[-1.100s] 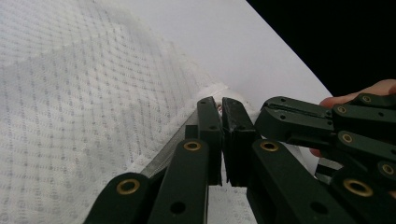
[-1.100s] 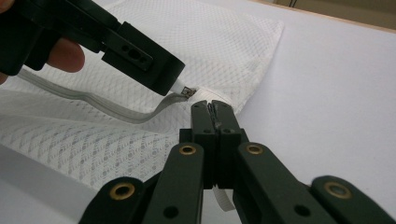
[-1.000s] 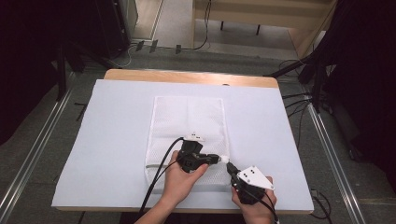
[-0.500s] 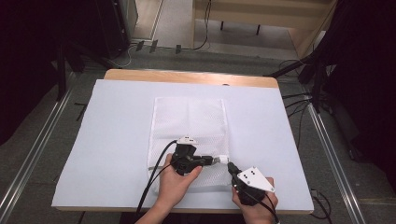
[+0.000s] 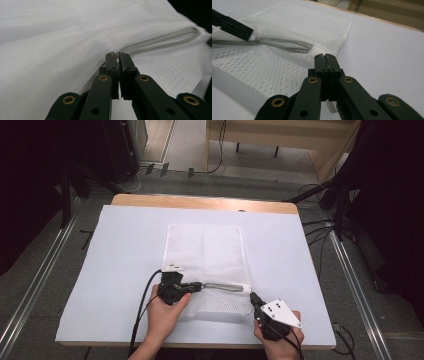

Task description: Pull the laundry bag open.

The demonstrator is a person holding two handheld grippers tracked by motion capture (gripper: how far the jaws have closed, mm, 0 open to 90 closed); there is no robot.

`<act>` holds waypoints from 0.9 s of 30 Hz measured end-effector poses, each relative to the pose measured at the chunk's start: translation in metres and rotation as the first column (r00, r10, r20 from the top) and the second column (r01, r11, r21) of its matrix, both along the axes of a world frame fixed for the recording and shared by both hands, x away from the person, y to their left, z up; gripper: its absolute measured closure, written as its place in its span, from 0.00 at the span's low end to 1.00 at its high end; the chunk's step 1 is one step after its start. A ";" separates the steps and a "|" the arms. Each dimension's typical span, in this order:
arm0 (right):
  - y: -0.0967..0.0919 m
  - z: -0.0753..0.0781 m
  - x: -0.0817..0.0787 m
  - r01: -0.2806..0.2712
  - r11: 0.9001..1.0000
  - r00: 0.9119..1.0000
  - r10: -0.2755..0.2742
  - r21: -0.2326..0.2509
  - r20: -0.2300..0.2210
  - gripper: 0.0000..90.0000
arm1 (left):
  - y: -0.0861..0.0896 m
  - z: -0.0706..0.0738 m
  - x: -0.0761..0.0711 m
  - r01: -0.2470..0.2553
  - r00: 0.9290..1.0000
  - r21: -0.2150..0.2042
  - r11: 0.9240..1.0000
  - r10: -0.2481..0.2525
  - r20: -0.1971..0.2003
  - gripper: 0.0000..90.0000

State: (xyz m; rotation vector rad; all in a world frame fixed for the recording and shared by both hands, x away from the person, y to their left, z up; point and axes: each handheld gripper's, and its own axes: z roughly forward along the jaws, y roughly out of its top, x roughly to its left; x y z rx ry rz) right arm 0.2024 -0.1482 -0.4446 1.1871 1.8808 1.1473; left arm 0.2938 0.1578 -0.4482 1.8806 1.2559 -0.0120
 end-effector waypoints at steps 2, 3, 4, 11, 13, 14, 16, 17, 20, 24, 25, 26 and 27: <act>-0.005 0.002 0.001 0.008 1.000 1.000 -0.008 0.011 0.001 1.00 | 0.019 0.000 -0.001 -0.037 0.999 -0.008 0.999 0.037 -0.010 0.98; -0.007 0.002 0.001 0.014 1.000 1.000 -0.014 0.016 -0.009 1.00 | 0.028 0.000 -0.001 -0.049 0.999 -0.006 0.999 0.049 -0.010 0.98; -0.009 0.002 0.002 0.016 1.000 1.000 -0.016 0.018 -0.011 1.00 | 0.036 0.001 -0.002 -0.064 0.998 -0.007 0.998 0.064 -0.014 0.98; -0.007 0.001 0.002 0.012 1.000 1.000 -0.012 -0.001 -0.013 1.00 | 0.079 -0.002 -0.008 -0.132 0.991 -0.031 0.991 0.131 -0.032 0.98; -0.007 0.001 0.003 0.008 1.000 1.000 -0.008 0.000 -0.017 1.00 | 0.084 -0.005 -0.010 -0.123 0.992 -0.021 0.992 0.122 -0.041 0.98; -0.007 0.001 0.003 0.008 1.000 1.000 -0.008 0.000 -0.017 1.00 | 0.084 -0.005 -0.010 -0.123 0.992 -0.021 0.992 0.122 -0.041 0.98; -0.008 0.000 0.004 0.012 1.000 1.000 -0.012 0.000 -0.024 1.00 | 0.087 -0.006 -0.013 -0.116 0.993 0.000 0.993 0.115 -0.038 0.98; -0.009 0.000 0.005 0.008 1.000 1.000 -0.008 0.001 -0.023 1.00 | 0.091 -0.005 -0.014 -0.112 0.993 -0.007 0.994 0.111 -0.043 0.98; -0.008 0.000 0.005 0.004 1.000 1.000 -0.005 -0.007 -0.026 1.00 | 0.096 -0.002 -0.017 -0.111 0.993 -0.005 0.994 0.110 -0.037 0.98; -0.007 0.000 0.004 0.035 0.998 0.999 -0.035 -0.049 -0.009 1.00 | 0.106 0.002 -0.020 -0.124 0.992 0.005 0.992 0.124 -0.031 0.98; -0.010 0.001 0.005 0.033 0.999 0.999 -0.034 -0.026 -0.021 1.00 | 0.110 0.002 -0.021 -0.119 0.992 -0.017 0.993 0.118 -0.041 0.98; -0.010 0.001 0.005 0.033 0.999 0.999 -0.034 -0.026 -0.021 1.00 | 0.110 0.002 -0.021 -0.119 0.992 -0.017 0.993 0.118 -0.041 0.98; -0.013 0.001 0.007 0.013 1.000 0.999 -0.012 0.023 -0.045 1.00 | 0.111 0.002 -0.021 -0.114 0.993 -0.002 0.993 0.114 -0.040 0.98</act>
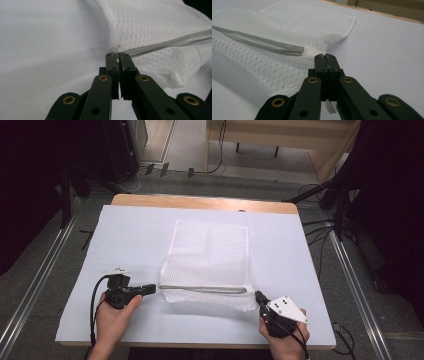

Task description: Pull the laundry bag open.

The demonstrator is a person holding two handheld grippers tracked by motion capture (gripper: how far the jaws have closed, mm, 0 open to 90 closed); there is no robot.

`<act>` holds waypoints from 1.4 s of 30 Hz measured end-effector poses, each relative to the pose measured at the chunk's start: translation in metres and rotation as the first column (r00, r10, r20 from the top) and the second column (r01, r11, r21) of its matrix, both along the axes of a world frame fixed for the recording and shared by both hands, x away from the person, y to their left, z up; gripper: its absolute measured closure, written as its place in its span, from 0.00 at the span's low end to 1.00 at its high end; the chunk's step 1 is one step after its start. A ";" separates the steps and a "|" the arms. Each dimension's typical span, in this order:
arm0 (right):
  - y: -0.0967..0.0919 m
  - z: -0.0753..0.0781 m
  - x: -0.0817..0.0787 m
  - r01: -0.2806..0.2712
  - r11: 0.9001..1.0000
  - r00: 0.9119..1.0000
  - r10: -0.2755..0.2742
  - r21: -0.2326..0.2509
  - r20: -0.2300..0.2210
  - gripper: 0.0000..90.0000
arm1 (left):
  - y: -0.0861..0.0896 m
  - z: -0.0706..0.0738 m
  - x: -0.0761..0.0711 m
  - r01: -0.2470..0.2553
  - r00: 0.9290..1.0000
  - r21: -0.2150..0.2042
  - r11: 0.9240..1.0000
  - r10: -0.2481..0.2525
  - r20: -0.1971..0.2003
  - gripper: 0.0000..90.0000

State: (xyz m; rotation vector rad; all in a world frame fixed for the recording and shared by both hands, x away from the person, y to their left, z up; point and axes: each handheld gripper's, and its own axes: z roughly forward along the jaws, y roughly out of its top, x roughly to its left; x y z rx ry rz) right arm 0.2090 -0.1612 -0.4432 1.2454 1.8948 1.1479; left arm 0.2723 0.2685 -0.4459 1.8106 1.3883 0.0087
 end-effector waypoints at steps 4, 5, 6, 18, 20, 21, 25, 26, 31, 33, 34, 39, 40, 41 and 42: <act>0.007 -0.001 -0.001 0.008 0.999 1.000 -0.007 -0.042 0.011 1.00 | -0.003 -0.001 -0.002 -0.008 1.000 0.043 0.999 0.008 0.007 0.98; 0.006 -0.001 -0.001 0.006 0.999 1.000 -0.006 -0.036 0.010 1.00 | -0.001 -0.002 -0.002 -0.011 1.000 0.017 1.000 0.011 0.004 0.98; 0.005 0.000 -0.001 0.002 0.999 1.000 -0.002 -0.032 0.012 1.00 | 0.001 -0.003 -0.002 -0.014 1.000 -0.006 1.000 0.014 0.002 0.98; -0.010 -0.004 0.006 -0.037 0.997 0.999 0.039 0.069 -0.032 0.58 | 0.010 0.009 -0.015 -0.029 0.973 -0.030 0.999 0.035 0.227 0.27; -0.014 -0.004 0.007 -0.041 0.995 0.999 0.044 0.092 -0.030 0.55 | 0.011 0.010 -0.016 -0.036 0.968 -0.027 0.999 0.041 0.247 0.22; -0.018 -0.003 0.009 -0.052 0.992 0.998 0.056 0.111 -0.030 0.50 | 0.012 0.010 -0.017 -0.041 0.963 -0.019 0.999 0.044 0.264 0.15; -0.033 -0.001 0.014 -0.089 0.984 0.995 0.094 0.153 -0.030 0.35 | 0.012 0.011 -0.022 -0.018 0.943 0.013 1.000 0.012 0.332 0.08; -0.033 -0.001 0.014 -0.089 0.984 0.995 0.094 0.153 -0.030 0.35 | 0.012 0.011 -0.022 -0.024 0.938 0.023 0.999 0.015 0.347 0.08; -0.049 0.001 0.021 -0.076 0.985 0.996 0.083 0.158 -0.038 0.25 | 0.014 0.010 -0.025 -0.013 0.917 0.082 0.997 -0.021 0.399 0.08; -0.062 0.002 0.024 -0.065 0.981 0.996 0.074 0.185 -0.041 0.23 | 0.019 0.011 -0.026 -0.006 0.908 0.062 0.998 -0.021 0.418 0.06; -0.067 0.003 0.025 -0.059 0.980 0.997 0.068 0.189 -0.045 0.23 | 0.020 0.010 -0.026 0.008 0.908 0.058 0.998 -0.032 0.418 0.00; -0.087 0.003 0.028 -0.036 0.982 0.998 0.044 0.187 -0.040 0.21 | 0.024 0.006 -0.024 0.028 0.909 0.099 0.995 -0.066 0.412 0.00; -0.097 0.002 0.028 -0.032 0.982 0.998 0.040 0.185 -0.041 0.20 | 0.026 0.006 -0.024 0.024 0.907 0.109 0.994 -0.068 0.416 0.00; -0.097 0.002 0.028 -0.032 0.982 0.998 0.040 0.185 -0.041 0.20 | 0.026 0.006 -0.024 0.024 0.907 0.109 0.994 -0.068 0.416 0.00; -0.101 0.002 0.029 -0.024 0.982 0.999 0.032 0.186 -0.040 0.20 | 0.028 0.005 -0.023 0.023 0.906 0.108 0.994 -0.066 0.418 0.00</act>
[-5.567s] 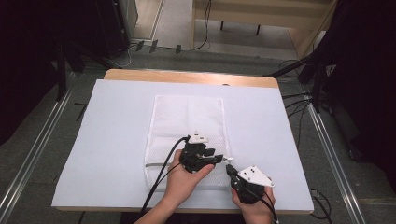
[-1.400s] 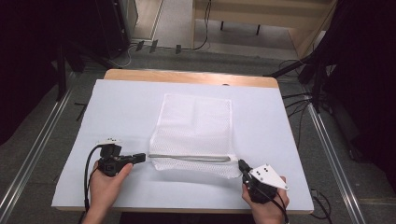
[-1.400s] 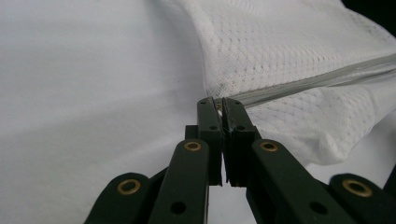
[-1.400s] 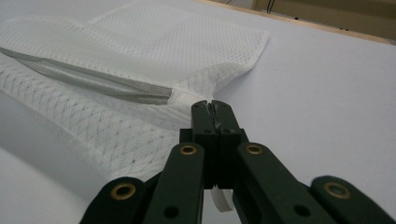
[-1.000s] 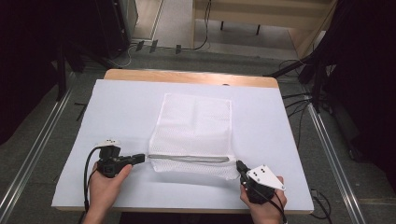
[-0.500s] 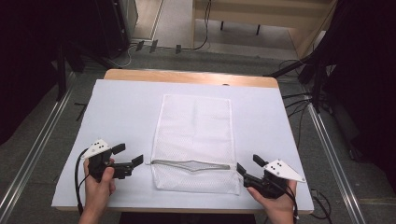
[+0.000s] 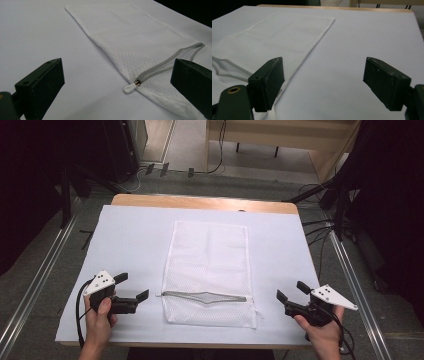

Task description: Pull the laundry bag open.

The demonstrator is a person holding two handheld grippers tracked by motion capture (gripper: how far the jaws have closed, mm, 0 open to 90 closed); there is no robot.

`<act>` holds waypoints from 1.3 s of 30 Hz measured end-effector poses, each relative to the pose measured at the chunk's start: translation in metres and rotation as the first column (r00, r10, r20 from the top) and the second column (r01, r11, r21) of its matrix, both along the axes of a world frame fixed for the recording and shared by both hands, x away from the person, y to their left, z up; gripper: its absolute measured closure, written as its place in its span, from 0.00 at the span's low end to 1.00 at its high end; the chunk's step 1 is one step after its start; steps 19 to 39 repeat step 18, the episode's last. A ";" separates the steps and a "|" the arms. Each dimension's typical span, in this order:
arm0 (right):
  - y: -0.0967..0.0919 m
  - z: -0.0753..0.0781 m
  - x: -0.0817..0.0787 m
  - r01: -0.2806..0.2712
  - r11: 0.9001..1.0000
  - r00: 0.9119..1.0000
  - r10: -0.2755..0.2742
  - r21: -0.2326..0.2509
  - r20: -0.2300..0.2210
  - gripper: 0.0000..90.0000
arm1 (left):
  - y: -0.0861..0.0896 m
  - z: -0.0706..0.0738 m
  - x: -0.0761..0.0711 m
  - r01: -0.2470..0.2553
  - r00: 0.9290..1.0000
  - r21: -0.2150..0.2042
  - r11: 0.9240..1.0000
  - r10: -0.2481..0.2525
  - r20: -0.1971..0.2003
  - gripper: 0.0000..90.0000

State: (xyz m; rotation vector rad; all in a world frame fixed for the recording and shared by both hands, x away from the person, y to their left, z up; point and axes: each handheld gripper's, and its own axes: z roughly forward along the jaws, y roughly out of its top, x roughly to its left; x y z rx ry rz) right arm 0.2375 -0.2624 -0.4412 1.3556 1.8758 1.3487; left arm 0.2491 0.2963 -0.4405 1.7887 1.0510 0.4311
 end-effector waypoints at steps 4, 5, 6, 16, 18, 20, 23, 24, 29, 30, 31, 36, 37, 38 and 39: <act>-0.024 -0.004 0.003 0.056 0.998 0.998 -0.056 -0.009 -0.006 0.19 | 0.010 -0.001 0.001 -0.023 1.000 0.010 1.000 0.023 0.007 0.00; -0.028 -0.005 0.003 0.068 0.998 0.998 -0.068 -0.011 -0.005 0.18 | 0.013 -0.001 0.000 -0.027 1.000 0.006 1.000 0.027 0.009 0.00; -0.033 -0.005 0.003 0.077 0.997 0.997 -0.077 -0.015 -0.006 0.17 | 0.017 0.000 0.000 -0.036 0.999 0.005 0.999 0.036 0.015 0.00; -0.055 -0.008 0.001 0.126 0.992 0.992 -0.126 -0.012 -0.018 0.17 | 0.031 0.001 0.000 -0.055 0.998 -0.010 0.998 0.055 0.018 0.00; -0.055 -0.008 0.001 0.126 0.992 0.992 -0.126 -0.012 -0.020 0.17 | 0.030 0.001 0.000 -0.050 0.999 -0.007 0.999 0.050 0.014 0.00; -0.055 -0.008 0.001 0.126 0.992 0.992 -0.126 -0.012 -0.020 0.17 | 0.030 0.001 0.000 -0.050 0.999 -0.007 0.999 0.050 0.014 0.00; -0.055 -0.008 0.001 0.126 0.992 0.992 -0.126 -0.012 -0.020 0.17 | 0.030 0.001 0.000 -0.050 0.999 -0.007 0.999 0.050 0.014 0.00; -0.055 -0.008 0.001 0.126 0.992 0.992 -0.126 -0.012 -0.020 0.17 | 0.030 0.001 0.000 -0.050 0.999 -0.007 0.999 0.050 0.014 0.00; -0.055 -0.008 0.001 0.126 0.992 0.992 -0.126 -0.012 -0.020 0.17 | 0.030 0.001 0.000 -0.050 0.999 -0.007 0.999 0.050 0.014 0.00; -0.055 -0.008 0.001 0.126 0.992 0.992 -0.126 -0.012 -0.020 0.17 | 0.030 0.001 0.000 -0.050 0.999 -0.007 0.999 0.050 0.014 0.00; -0.055 -0.008 0.001 0.126 0.992 0.992 -0.126 -0.012 -0.020 0.17 | 0.030 0.001 0.000 -0.050 0.999 -0.007 0.999 0.050 0.014 0.00; -0.055 -0.008 0.001 0.126 0.992 0.992 -0.126 -0.012 -0.020 0.17 | 0.030 0.001 0.000 -0.050 0.999 -0.007 0.999 0.050 0.014 0.00; -0.055 -0.008 0.001 0.126 0.992 0.992 -0.126 -0.012 -0.020 0.17 | 0.030 0.001 0.000 -0.050 0.999 -0.007 0.999 0.050 0.014 0.00; -0.055 -0.008 0.001 0.126 0.992 0.992 -0.126 -0.012 -0.020 0.17 | 0.030 0.001 0.000 -0.050 0.999 -0.007 0.999 0.050 0.014 0.00; -0.055 -0.008 0.001 0.126 0.992 0.992 -0.126 -0.012 -0.020 0.17 | 0.030 0.001 0.000 -0.050 0.999 -0.007 0.999 0.050 0.014 0.00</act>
